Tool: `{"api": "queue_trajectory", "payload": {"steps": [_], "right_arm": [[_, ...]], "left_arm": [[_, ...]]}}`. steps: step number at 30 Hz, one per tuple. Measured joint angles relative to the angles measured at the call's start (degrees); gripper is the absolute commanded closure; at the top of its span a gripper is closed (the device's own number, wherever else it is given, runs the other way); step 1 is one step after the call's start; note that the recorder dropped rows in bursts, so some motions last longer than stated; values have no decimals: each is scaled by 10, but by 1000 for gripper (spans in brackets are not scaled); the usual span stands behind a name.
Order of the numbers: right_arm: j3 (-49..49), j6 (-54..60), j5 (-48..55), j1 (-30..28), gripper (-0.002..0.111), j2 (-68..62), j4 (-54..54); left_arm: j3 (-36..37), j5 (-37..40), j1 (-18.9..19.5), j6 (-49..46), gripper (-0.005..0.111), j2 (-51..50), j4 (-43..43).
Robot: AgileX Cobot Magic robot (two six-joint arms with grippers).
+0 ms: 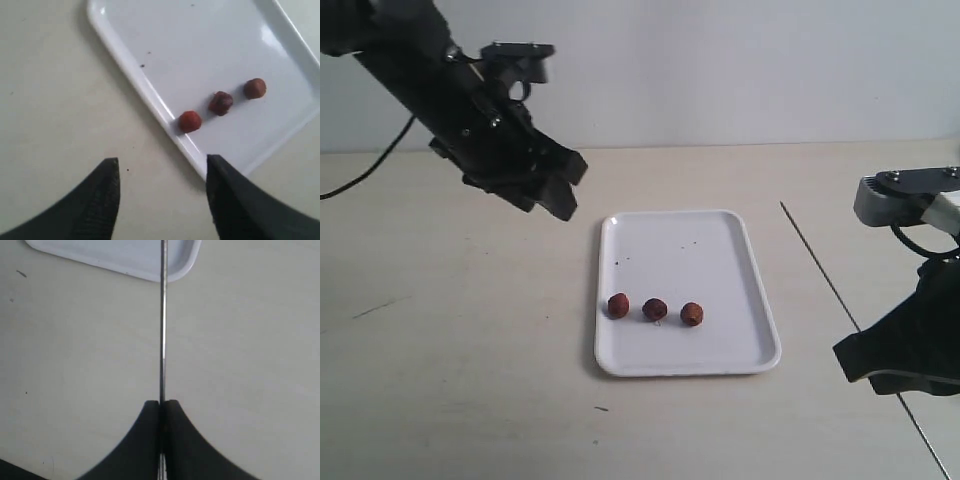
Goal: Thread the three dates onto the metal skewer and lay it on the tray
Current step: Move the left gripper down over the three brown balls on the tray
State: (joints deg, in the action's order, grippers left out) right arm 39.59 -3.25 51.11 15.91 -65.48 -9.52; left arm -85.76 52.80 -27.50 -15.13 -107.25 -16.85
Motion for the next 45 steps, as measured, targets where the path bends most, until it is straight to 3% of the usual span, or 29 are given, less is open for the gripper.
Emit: {"api": "queue_trajectory", "payload": {"steps": [6,8,12,19,25,28,45], "right_arm": [[0,0,0,0,108,0,0],[0,0,0,0,108,0,0],[0,0,-1,0,108,0,0],[0,0,-15,0,108,0,0],[0,0,-12,0,108,0,0],[0,0,-11,0,108,0,0],[0,-1,-12,0,108,0,0]], "left_arm": [[-17,-42,-69,-177,47,-38,23],[-17,-63,-88,-183,47,-49,27],[-19,-111,-104,-62,47,-68,24],[-56,-116,-140,98,47,-120,17],[-147,-31,-160,193,47,-184,26],[-159,-26,-167,241,47,-202,47],[-160,-52,-168,296,47,-232,29]]}}
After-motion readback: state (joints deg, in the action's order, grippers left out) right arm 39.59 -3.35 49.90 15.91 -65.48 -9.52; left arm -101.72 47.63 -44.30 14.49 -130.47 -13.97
